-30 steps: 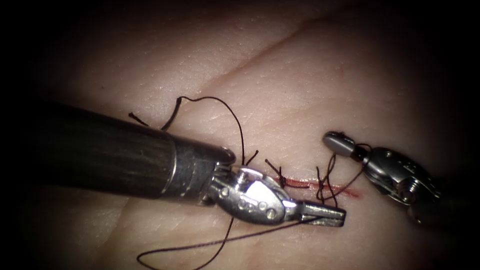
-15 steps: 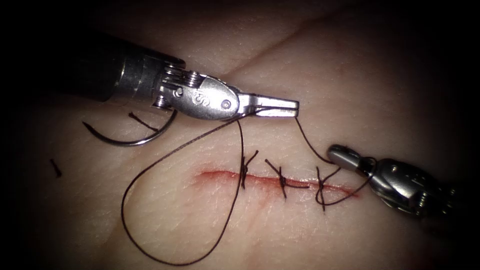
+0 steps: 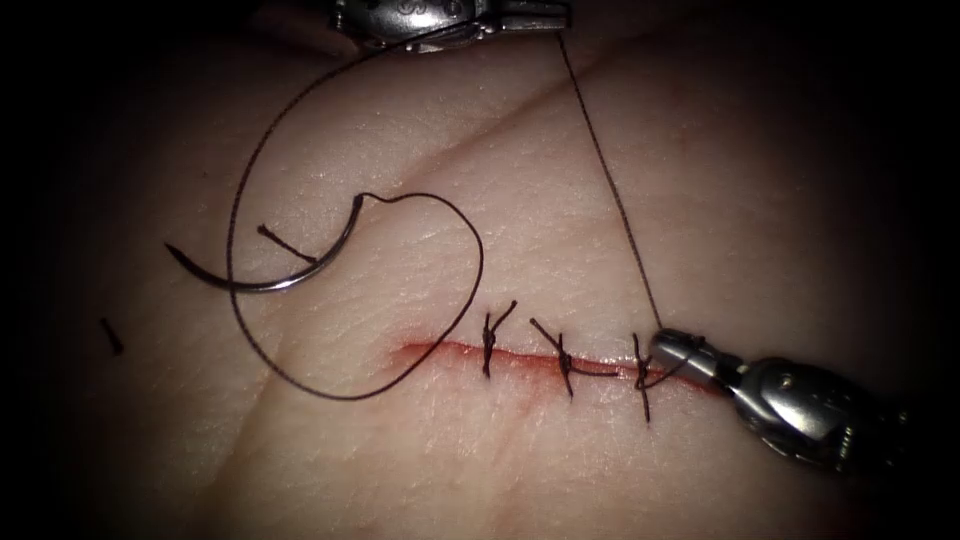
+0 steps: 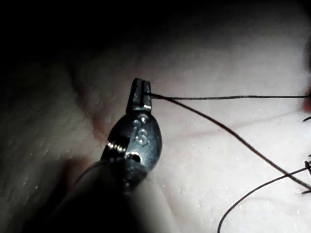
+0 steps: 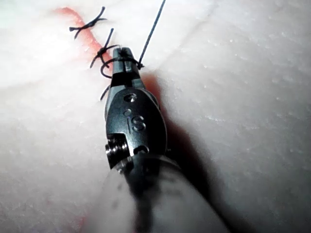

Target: Wound Closure

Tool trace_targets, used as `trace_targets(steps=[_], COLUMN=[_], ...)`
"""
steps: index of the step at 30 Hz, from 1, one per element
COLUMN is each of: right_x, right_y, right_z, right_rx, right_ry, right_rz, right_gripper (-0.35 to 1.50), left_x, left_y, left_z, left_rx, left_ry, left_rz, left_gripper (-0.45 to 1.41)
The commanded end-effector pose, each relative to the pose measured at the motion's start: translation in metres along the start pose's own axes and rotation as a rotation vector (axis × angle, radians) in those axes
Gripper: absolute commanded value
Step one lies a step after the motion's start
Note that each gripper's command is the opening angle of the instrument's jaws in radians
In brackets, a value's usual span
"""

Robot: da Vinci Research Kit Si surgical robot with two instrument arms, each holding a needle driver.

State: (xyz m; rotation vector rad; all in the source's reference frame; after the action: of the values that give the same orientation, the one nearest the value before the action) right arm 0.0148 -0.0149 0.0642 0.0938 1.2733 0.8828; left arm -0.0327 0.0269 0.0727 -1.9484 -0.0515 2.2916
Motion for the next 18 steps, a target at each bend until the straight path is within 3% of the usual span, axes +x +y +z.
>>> trace_targets(steps=[1,11,18], right_x=[-0.0014,-0.0023,-0.0041], right_y=[-0.0011,-0.0033,-0.0047], right_z=[0.0001,-0.0010,-0.0019], right_rx=[0.007,0.027,0.041], right_ry=[-0.005,-0.005,-0.016], right_rz=[-0.001,-0.013,-0.033], right_gripper=[-0.35,-0.35,-0.35], left_x=[-0.0005,-0.0026,-0.0043], left_y=[-0.0012,-0.0072,-0.0093], left_z=[0.0001,-0.0019,-0.0024], left_rx=[0.019,0.158,0.194], left_ry=[-0.004,-0.106,-0.133], left_rz=[0.010,0.068,0.076], left_gripper=[-0.45,-0.45,-0.45])
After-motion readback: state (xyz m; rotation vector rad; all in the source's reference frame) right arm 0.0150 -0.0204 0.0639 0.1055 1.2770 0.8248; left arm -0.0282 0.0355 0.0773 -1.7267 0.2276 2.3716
